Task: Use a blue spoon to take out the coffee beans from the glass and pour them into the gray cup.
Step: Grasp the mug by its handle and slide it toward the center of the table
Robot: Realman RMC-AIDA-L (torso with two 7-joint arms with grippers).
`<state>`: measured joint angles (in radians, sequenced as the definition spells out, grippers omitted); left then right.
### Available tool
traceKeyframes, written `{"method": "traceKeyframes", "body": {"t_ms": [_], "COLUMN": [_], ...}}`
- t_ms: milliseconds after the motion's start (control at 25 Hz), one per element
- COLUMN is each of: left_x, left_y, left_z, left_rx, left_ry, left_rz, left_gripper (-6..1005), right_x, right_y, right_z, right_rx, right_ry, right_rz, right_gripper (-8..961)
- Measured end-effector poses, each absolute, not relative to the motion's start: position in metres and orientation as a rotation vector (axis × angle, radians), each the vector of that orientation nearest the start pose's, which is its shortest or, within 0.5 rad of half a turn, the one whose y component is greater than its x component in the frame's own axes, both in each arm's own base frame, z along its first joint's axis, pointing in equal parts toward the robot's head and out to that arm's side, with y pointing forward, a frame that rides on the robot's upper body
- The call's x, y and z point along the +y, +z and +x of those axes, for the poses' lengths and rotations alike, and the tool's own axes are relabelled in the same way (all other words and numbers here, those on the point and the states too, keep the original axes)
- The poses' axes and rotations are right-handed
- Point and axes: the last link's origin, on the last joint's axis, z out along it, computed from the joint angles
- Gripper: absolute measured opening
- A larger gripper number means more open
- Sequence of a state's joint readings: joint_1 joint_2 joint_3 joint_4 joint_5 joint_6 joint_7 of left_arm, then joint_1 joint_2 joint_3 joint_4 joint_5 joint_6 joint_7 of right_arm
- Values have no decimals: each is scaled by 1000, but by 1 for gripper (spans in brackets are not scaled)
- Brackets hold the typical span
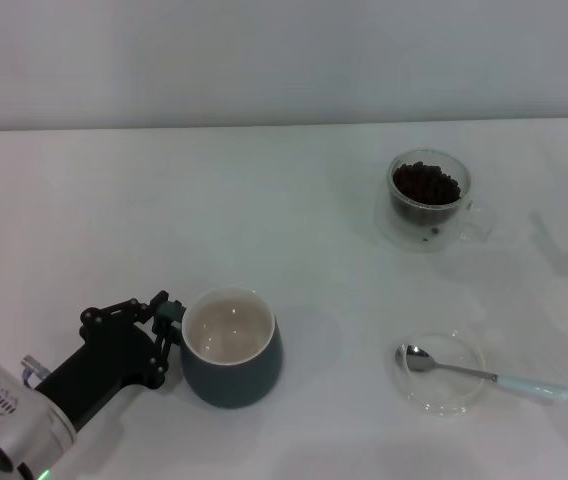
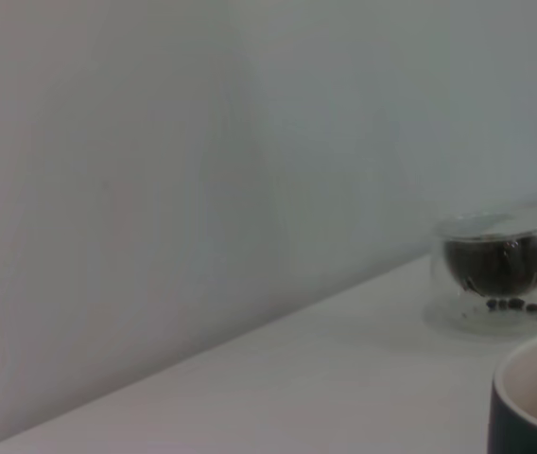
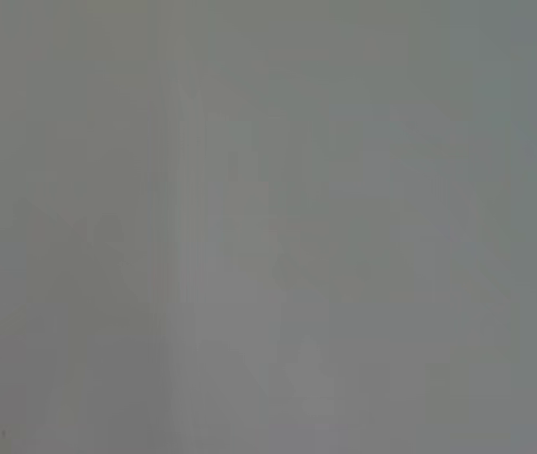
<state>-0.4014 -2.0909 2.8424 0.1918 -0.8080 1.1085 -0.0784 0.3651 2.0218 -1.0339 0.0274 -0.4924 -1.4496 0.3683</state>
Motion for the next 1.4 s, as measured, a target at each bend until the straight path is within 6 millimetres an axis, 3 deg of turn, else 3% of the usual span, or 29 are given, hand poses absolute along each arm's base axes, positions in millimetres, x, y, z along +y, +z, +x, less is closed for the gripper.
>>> {"method": "traceKeyframes", "body": {"t_ms": [560, 680, 1120, 1400], "left_x": [270, 267, 247, 244], "left_y": [-107, -108, -92, -89], "left_z": [-306, -306, -319, -322], "left_rx": [-268, -251, -319, -323], "left_ry": [-525, -520, -581, -584], "left_rz": [-2244, -2238, -2114, -2099], "left_gripper": [98, 307, 758, 776], "right_x": [283, 283, 271, 270], "right_y": [30, 30, 35, 35], "right_z": [363, 363, 376, 377], "right_rx": [517, 520, 768, 801], "right_ry": [807, 809, 981, 1008], "right_rz": [-1578, -1579, -1492, -1482], "right_gripper": [828, 828, 828, 826]}}
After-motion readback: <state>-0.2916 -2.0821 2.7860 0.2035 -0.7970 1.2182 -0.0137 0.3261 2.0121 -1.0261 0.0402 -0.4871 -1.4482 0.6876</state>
